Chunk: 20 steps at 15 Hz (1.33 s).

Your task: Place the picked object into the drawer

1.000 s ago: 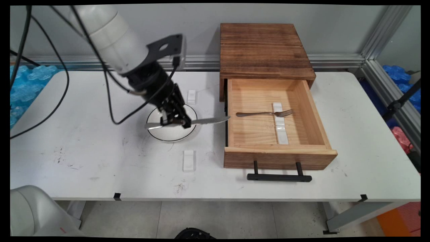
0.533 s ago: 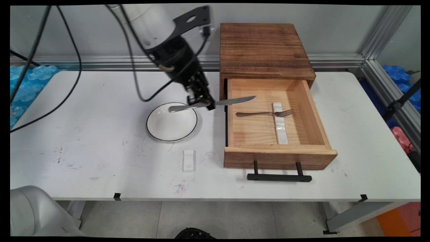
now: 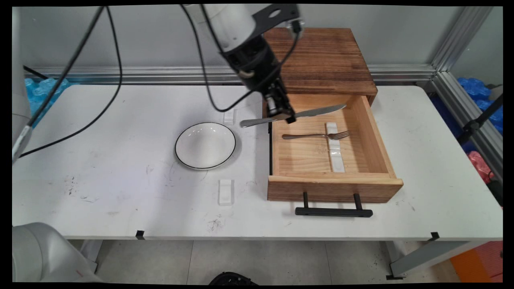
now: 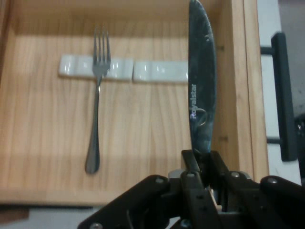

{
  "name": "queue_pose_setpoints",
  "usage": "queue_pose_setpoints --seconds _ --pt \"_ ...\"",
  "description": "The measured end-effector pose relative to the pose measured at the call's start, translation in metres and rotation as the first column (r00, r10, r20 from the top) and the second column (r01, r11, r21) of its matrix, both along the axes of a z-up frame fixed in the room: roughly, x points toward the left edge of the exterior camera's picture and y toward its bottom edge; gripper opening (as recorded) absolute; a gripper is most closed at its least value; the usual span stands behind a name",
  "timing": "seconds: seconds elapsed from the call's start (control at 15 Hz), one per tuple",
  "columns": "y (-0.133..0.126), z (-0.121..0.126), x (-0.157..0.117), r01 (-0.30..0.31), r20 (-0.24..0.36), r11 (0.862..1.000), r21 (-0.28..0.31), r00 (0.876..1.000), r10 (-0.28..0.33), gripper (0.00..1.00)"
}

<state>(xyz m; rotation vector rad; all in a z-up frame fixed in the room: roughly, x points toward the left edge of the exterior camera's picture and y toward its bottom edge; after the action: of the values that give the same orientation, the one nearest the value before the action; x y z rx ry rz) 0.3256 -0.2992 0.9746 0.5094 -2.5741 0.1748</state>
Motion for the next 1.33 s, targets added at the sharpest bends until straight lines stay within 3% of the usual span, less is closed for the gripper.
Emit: queue_pose_setpoints --seconds 0.47,1.33 --pt "-0.030 -0.011 -0.046 0.007 -0.037 0.999 -0.036 0.999 -0.008 0.00" --pt "-0.054 -0.047 -0.083 0.000 -0.055 0.999 -0.046 0.999 -0.002 0.00"
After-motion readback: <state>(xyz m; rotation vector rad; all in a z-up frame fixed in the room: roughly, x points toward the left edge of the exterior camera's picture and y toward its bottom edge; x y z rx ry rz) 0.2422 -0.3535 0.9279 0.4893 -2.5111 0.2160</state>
